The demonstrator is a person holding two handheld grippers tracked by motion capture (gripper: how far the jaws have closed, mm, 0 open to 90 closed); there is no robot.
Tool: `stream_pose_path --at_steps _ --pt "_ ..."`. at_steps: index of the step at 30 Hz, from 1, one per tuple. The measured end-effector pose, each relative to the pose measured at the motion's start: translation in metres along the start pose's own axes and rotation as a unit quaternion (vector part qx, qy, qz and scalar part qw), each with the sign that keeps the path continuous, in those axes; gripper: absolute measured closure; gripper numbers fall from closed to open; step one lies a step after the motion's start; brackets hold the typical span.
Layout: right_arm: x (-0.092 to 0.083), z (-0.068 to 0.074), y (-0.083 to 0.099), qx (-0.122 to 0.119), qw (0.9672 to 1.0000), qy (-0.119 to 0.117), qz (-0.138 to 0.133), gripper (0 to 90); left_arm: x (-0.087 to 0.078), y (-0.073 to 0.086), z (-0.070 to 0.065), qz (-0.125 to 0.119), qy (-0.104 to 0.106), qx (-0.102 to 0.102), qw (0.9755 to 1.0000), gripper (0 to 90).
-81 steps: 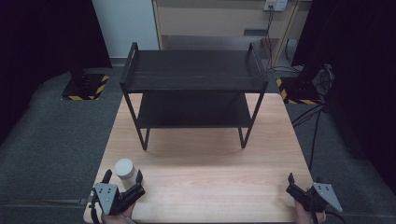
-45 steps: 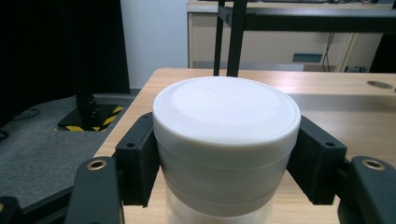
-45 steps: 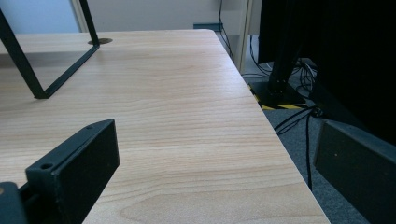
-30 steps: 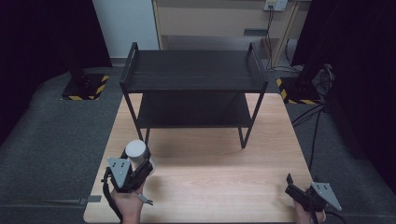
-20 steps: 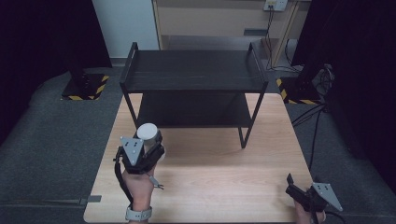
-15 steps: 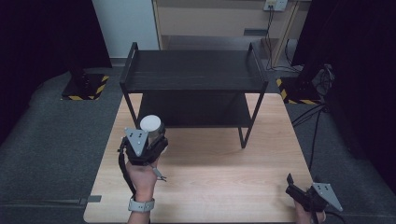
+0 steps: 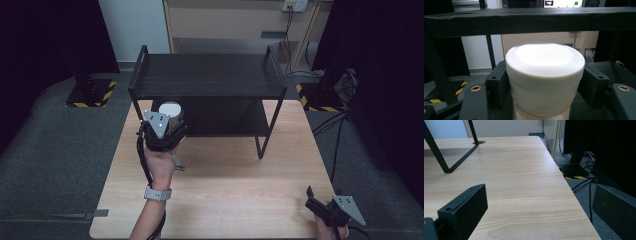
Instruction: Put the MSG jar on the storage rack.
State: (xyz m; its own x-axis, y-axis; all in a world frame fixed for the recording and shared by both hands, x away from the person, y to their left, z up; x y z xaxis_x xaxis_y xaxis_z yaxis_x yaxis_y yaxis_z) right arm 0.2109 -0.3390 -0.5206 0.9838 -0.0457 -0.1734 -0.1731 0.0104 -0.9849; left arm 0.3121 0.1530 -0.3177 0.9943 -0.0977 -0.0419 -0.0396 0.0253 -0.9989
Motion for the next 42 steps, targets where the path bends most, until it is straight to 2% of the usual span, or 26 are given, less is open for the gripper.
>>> stream_pose_path --at_steps 3,8,14,20,26,33,39,42 --pt "0.001 0.0 0.0 -0.004 1.0 -0.001 0.001 0.5 0.011 0.004 -0.003 -0.01 -0.015 0.013 0.9997 33.0" --pt "0.001 0.001 0.0 -0.006 1.0 -0.001 0.001 0.5 0.02 0.005 -0.001 -0.022 -0.021 0.006 0.9995 33.0" --pt "0.001 0.002 0.0 -0.013 0.9999 -0.001 0.001 0.5 0.037 0.008 0.002 -0.025 -0.033 0.006 0.9991 32.9" --pt "0.002 0.004 -0.001 -0.02 0.9998 0.0 0.006 0.5 0.055 0.012 0.003 -0.02 -0.034 0.006 0.9992 32.9" --pt "0.003 0.004 -0.001 -0.021 0.9998 0.001 0.007 0.5 0.068 0.013 0.004 -0.022 -0.034 0.007 0.9992 32.9" --pt "0.004 0.004 -0.001 -0.024 0.9997 0.001 0.008 0.5 0.071 0.014 0.008 -0.023 -0.031 0.001 0.9992 32.8" --pt "0.003 0.004 -0.001 -0.024 0.9997 0.001 0.009 0.5 0.071 0.015 0.015 -0.023 -0.019 -0.01 0.9995 32.4" --pt "0.003 0.004 -0.001 -0.024 0.9997 0.0 0.009 0.5 0.07 0.015 0.019 -0.028 -0.005 -0.023 0.9993 26.8"
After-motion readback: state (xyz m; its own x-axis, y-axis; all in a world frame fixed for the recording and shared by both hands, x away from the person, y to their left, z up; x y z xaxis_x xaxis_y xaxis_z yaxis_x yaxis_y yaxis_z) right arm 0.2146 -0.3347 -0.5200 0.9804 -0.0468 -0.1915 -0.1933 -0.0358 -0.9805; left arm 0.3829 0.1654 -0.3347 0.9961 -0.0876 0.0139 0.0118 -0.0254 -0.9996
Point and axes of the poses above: each handheld gripper's, and its own axes: x roughly forward along the jaws, y roughly out of its underside, z roughly to its left, the point moved 6 cm from there along x, roughly forward along the jaws, and after that the axes turned 5 degrees about -z, right-handed, at the moved point
